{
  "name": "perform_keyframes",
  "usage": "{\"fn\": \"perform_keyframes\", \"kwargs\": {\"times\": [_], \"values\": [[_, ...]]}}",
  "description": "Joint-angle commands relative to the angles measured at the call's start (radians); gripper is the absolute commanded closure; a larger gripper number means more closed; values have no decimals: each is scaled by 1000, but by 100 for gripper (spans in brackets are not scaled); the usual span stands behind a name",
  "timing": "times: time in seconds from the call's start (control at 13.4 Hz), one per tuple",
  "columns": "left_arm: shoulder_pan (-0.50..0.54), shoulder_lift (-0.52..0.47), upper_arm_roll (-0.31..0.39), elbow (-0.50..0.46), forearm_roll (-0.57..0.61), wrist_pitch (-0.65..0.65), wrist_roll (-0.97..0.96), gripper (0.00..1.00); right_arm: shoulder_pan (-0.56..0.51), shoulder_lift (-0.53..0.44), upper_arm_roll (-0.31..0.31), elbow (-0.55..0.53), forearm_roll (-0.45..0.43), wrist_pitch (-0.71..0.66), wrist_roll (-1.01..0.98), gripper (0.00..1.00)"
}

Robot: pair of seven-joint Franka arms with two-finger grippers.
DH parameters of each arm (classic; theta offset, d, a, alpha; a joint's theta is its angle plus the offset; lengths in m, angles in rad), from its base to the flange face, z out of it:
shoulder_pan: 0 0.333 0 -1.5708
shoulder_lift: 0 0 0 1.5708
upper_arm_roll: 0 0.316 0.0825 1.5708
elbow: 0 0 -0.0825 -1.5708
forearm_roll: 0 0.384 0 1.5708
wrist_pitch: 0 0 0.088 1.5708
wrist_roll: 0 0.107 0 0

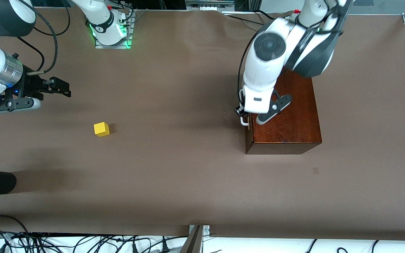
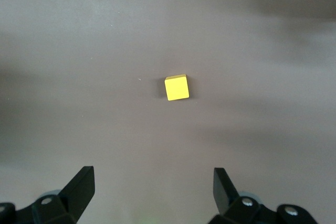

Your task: Open drawer, take yellow block, close drawer

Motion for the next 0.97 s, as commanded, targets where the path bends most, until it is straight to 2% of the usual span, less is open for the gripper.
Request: {"fn": "perform_keyframes", "kwargs": {"times": [0.0,0.3,0.45,0.67,0.9], "values": [[103,-91,-70,-38,-1,-25,125,0,-25,-36,28,-12,-12,0,12,0],[240,-208,-78,-51,-36,-139,416,0,-25,-37,27,-6,-6,18,14,0],[300,-280,-52,-93,-54,-171,617,0,-25,-37,28,-1,-12,43,25,0],[306,-370,82,-173,-53,-176,917,0,-23,-40,30,-7,-14,47,45,0],[306,-394,159,-170,-41,-240,1140,0,-23,-63,28,-23,-15,47,69,0]]}}
